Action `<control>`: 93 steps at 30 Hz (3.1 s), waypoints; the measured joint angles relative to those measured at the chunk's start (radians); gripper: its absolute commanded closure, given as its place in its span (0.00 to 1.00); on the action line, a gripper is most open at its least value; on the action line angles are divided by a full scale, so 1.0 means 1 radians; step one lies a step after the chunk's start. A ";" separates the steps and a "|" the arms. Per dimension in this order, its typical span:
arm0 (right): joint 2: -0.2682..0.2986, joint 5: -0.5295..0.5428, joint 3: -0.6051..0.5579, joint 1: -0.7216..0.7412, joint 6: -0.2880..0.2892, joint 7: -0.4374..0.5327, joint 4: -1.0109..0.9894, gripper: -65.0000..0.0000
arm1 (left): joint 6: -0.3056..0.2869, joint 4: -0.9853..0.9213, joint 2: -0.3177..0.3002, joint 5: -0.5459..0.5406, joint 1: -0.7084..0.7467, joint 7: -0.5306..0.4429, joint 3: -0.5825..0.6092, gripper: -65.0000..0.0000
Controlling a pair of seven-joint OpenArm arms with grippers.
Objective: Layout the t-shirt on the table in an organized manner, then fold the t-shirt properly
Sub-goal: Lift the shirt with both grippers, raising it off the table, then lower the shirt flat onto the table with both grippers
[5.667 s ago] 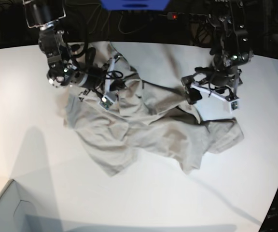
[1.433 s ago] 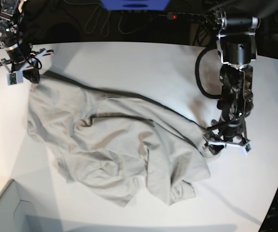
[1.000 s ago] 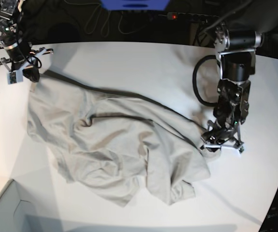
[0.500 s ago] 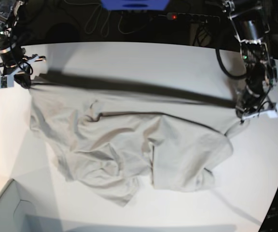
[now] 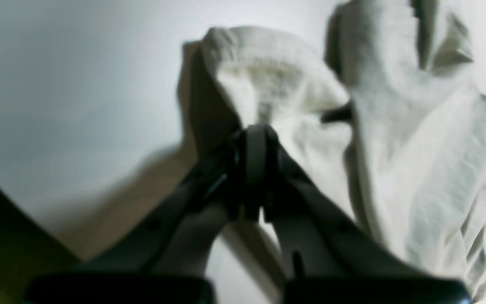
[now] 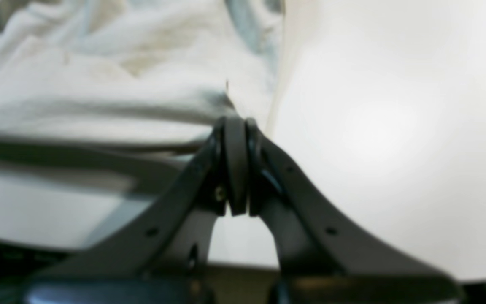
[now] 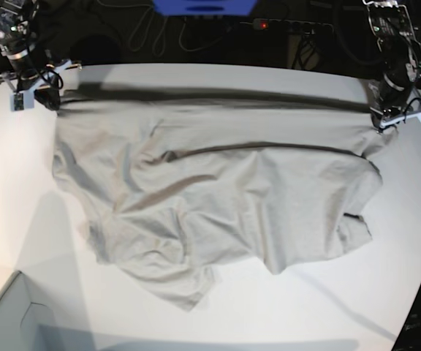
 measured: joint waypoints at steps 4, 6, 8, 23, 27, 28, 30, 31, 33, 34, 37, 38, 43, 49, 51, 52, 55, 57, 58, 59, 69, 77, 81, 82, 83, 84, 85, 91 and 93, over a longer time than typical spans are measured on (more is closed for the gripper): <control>-0.008 -0.007 -0.074 -0.049 0.000 -0.008 0.004 1.00 | 0.000 0.002 0.002 0.000 0.000 -0.002 0.000 1.00; -0.006 -0.007 -0.080 -0.074 0.000 -0.002 0.010 0.93 | 0.000 0.004 0.001 0.000 0.000 -0.002 0.000 1.00; -0.006 -0.011 -0.079 -0.086 0.000 -0.010 0.010 0.82 | 0.000 0.004 0.001 0.000 -0.003 -0.002 0.001 1.00; -0.043 0.066 -0.034 -0.144 -0.001 -0.106 0.226 0.49 | 0.000 0.002 0.000 0.001 -0.028 -0.002 0.005 1.00; -0.047 0.068 -0.055 -0.088 0.000 -0.236 0.225 0.49 | 0.000 0.002 0.001 0.000 -0.025 -0.002 0.005 1.00; -0.044 0.068 -0.053 -0.071 -0.001 -0.251 0.225 0.49 | 0.000 0.002 0.001 0.000 -0.025 -0.002 0.005 1.00; -0.044 0.071 -0.052 -0.049 -0.001 -0.262 0.218 0.49 | 0.000 0.002 0.000 0.000 -0.027 -0.002 0.005 1.00; -0.044 0.072 -0.057 -0.041 -0.001 -0.275 0.212 0.49 | 0.000 0.002 0.001 0.000 -0.027 -0.002 0.005 1.00; -0.043 0.071 -0.087 -0.037 -0.001 -0.299 0.208 0.49 | 0.000 0.002 0.001 0.001 -0.027 -0.002 0.005 1.00; -0.043 0.072 -0.100 -0.037 -0.001 -0.299 0.203 0.49 | 0.000 0.002 0.001 0.000 -0.027 -0.002 0.005 1.00; -0.043 0.075 -0.114 -0.037 -0.001 -0.297 0.170 0.49 | 0.000 0.002 0.001 0.000 -0.027 -0.002 0.005 1.00; -0.043 0.073 -0.114 -0.037 -0.001 -0.297 0.156 0.50 | 0.000 0.002 0.001 0.000 -0.027 -0.002 0.005 1.00; -0.043 0.068 -0.114 -0.039 -0.001 -0.304 0.115 0.55 | 0.000 0.002 0.001 0.001 -0.027 -0.002 0.005 1.00; -0.044 0.069 -0.112 -0.038 -0.001 -0.297 0.116 1.00 | 0.000 0.002 0.001 0.004 -0.027 -0.002 0.005 1.00; -0.045 0.069 -0.107 -0.030 -0.001 -0.298 0.117 1.00 | 0.000 0.002 0.000 0.004 -0.027 -0.002 0.005 1.00; -0.047 0.066 -0.105 -0.024 -0.001 -0.304 0.128 1.00 | 0.000 0.004 -0.002 0.005 -0.026 -0.002 0.006 1.00; -0.044 0.072 -0.103 -0.005 0.000 -0.296 0.183 1.00 | 0.000 0.009 -0.008 0.004 -0.024 -0.001 0.007 1.00; -0.044 0.070 -0.103 0.017 -0.001 -0.302 0.212 1.00 | 0.001 0.018 -0.010 0.006 -0.024 0.003 0.007 1.00; -0.044 0.067 -0.103 0.032 -0.001 -0.305 0.230 1.00 | 0.006 0.040 -0.010 0.011 -0.021 0.005 0.007 1.00; -0.045 0.067 -0.102 0.049 -0.001 -0.311 0.253 1.00 | 0.005 0.065 -0.010 0.012 -0.021 0.009 0.007 1.00; -0.046 0.041 0.020 0.409 0.003 -0.316 0.319 1.00 | 0.005 0.210 -0.191 0.005 -0.209 0.008 0.306 1.00; -0.025 -0.161 -0.009 0.824 0.006 -0.318 0.180 1.00 | 0.000 0.173 -0.275 0.007 -0.555 0.009 0.542 1.00; 0.017 -0.218 -0.023 1.029 0.003 -0.309 0.032 1.00 | 0.006 0.053 -0.278 0.063 -0.787 0.020 0.650 1.00; 0.023 -0.245 -0.021 1.082 0.003 -0.307 -0.008 1.00 | 0.005 0.018 -0.274 0.064 -0.842 0.018 0.674 1.00; 0.028 -0.263 -0.022 1.121 0.003 -0.311 -0.033 1.00 | -0.002 -0.006 -0.267 0.069 -0.885 0.019 0.690 1.00; 0.035 -0.275 -0.024 1.163 0.004 -0.313 -0.061 1.00 | -0.005 -0.035 -0.264 0.069 -0.927 0.011 0.704 1.00; 0.043 -0.287 -0.026 1.207 0.002 -0.312 -0.085 1.00 | -0.004 -0.074 -0.255 0.071 -0.976 0.008 0.715 1.00; 0.143 -0.288 -0.124 1.410 0.003 -0.308 -0.182 1.00 | 0.006 -0.294 -0.145 0.079 -1.271 0.011 0.741 1.00; 0.171 -0.277 -0.164 1.454 0.003 -0.301 -0.181 1.00 | 0.002 -0.310 -0.122 0.076 -1.334 0.002 0.740 1.00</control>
